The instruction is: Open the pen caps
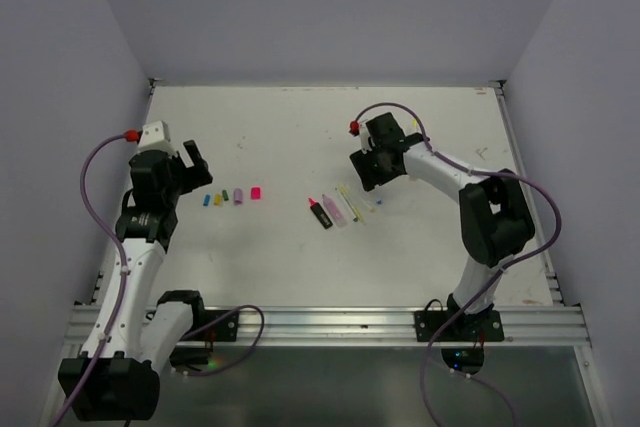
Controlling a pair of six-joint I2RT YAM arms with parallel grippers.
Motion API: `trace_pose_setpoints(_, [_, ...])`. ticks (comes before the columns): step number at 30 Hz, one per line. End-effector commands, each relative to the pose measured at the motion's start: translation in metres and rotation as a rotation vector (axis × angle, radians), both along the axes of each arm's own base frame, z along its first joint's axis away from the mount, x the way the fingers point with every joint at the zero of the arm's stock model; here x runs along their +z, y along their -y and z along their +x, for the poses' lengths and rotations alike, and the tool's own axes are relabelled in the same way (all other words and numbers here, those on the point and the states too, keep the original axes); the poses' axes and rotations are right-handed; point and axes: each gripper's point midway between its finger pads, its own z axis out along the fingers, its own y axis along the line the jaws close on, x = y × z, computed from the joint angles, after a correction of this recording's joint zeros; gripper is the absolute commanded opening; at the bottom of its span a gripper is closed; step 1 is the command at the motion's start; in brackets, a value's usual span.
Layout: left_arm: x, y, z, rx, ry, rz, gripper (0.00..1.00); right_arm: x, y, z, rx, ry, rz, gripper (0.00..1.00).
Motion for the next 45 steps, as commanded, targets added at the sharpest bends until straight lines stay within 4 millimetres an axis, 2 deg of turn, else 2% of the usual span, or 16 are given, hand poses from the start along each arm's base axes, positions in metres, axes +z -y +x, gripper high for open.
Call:
trace_pose_setpoints(1, [0.011, 0.004, 0.008, -0.022, 0.083, -0.010, 0.94, 0.052, 0.016, 0.034, -0.133, 0.171, -0.043, 0.58])
trace_pose_setpoints(2, [0.006, 0.002, 0.007, -0.019, 0.075, -0.006, 0.94, 0.060, 0.020, 0.044, -0.201, 0.197, -0.040, 0.58])
trace_pose_setpoints(5, [0.005, 0.001, 0.007, -0.017, 0.071, 0.003, 0.94, 0.059, 0.046, 0.066, -0.353, 0.226, -0.114, 0.58])
trace_pose_setpoints(8, [0.008, 0.000, 0.006, -0.006, 0.079, 0.018, 0.94, 0.048, 0.067, 0.083, -0.473, 0.211, -0.146, 0.55])
trace_pose_setpoints(10, [0.008, 0.000, 0.005, -0.005, 0.080, 0.027, 0.94, 0.047, 0.075, 0.092, -0.521, 0.214, -0.142, 0.52])
trace_pose_setpoints(14, [0.008, -0.001, 0.005, -0.002, 0.080, 0.031, 0.94, 0.033, 0.091, 0.108, -0.604, 0.180, -0.105, 0.49])
trace_pose_setpoints(18, [0.008, -0.001, 0.007, -0.003, 0.078, 0.033, 0.94, 0.013, 0.094, 0.114, -0.628, 0.130, -0.077, 0.41])
trace_pose_setpoints(27, [0.004, 0.002, 0.008, -0.020, 0.067, 0.025, 0.94, -0.004, 0.099, 0.122, -0.652, 0.099, -0.053, 0.29])
trace_pose_setpoints(35, [0.003, 0.003, 0.009, -0.023, 0.063, 0.025, 0.94, -0.016, 0.104, 0.126, -0.672, 0.087, -0.053, 0.28])
trace_pose_setpoints(41, [0.003, 0.003, 0.009, -0.026, 0.064, 0.024, 0.94, -0.015, 0.101, 0.125, -0.654, 0.081, -0.032, 0.28])
trace_pose_setpoints(45, [0.003, 0.003, 0.009, -0.027, 0.064, 0.024, 0.94, -0.002, 0.099, 0.126, -0.643, 0.108, -0.010, 0.28])
